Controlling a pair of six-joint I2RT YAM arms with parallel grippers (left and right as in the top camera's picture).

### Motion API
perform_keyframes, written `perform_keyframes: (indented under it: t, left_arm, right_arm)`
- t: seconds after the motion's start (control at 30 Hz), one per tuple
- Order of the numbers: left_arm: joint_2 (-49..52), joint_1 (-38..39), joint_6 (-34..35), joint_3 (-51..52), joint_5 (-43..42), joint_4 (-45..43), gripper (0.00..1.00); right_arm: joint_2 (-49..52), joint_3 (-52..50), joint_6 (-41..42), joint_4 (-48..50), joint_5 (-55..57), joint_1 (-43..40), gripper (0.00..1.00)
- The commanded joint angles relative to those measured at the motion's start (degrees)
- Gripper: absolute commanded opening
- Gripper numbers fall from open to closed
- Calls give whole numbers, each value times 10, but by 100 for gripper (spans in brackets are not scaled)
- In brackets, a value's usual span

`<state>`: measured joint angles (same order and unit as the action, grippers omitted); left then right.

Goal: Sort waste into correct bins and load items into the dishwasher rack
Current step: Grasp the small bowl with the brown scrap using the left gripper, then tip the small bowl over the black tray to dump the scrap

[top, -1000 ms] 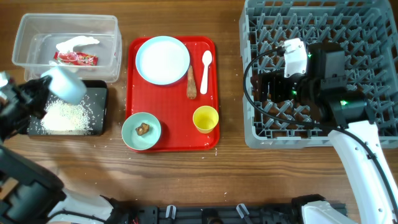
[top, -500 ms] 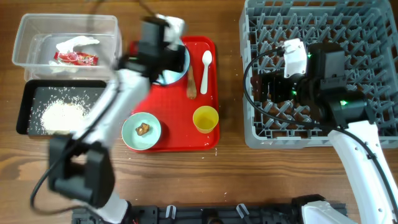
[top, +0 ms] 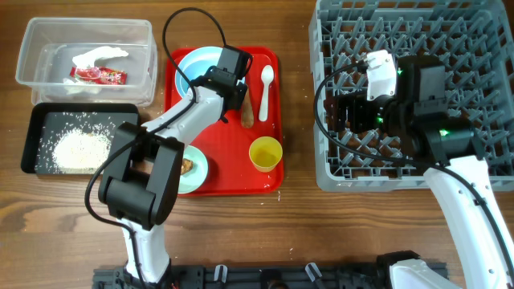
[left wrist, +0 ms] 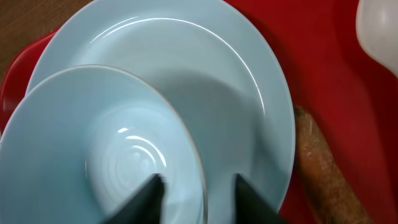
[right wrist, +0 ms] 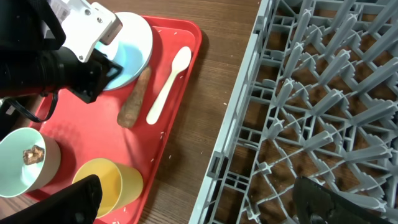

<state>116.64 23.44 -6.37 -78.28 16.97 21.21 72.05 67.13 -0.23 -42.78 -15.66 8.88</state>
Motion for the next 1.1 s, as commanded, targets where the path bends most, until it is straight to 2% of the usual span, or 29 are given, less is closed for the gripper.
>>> perform_keyframes:
  t: [0.0,0.07,0.1,0.17,0.23,0.33,0.4,0.47,0.57,0.7,0.8,0.93,1.0,1.07]
  left_arm:
    - [-48,-4,-2,-9,11,-4,86]
    - [-88,-4,18,-14,11,2,98]
    - [-122,-4,43,-16,11,18,100]
    - [-253,-4,164,-16,-10,165,100]
    - [-287,-4,226,-16,-35,247,99]
    - [-289,-4,367,0,-57,388,100]
    - [-285,-4,436,61,-68,404,100]
    - [-285,-4,468,136,-71,363,96]
    - [-285,-4,476,225,-87,277,85]
    - [-285,-4,476,306,-106,175,60]
    - [-285,-4,476,322,-105,162,40]
    - [-285,-4,475,322,-112,156,24]
    - [-285,-4,475,322,-114,155,4]
    - [-286,-4,464,320,-115,148,4]
  right_arm:
    - [10,10,4,3,-10,0,100]
    - [17,10,4,3,-10,0,100]
    - [21,10,4,3,-10,0,100]
    - [32,10,4,0,-10,0,100]
    - [38,10,4,0,-10,0,100]
    - [45,10,4,8,-10,0,100]
    - [46,10,5,18,-12,0,100]
    - [46,10,4,22,-12,0,100]
    - [46,10,5,22,-12,0,100]
    - [46,10,20,20,-14,0,100]
    - [46,10,19,21,-14,0,100]
    - [46,10,19,21,-14,0,100]
    - [46,10,19,20,-14,0,100]
    - [46,10,19,20,-14,0,100]
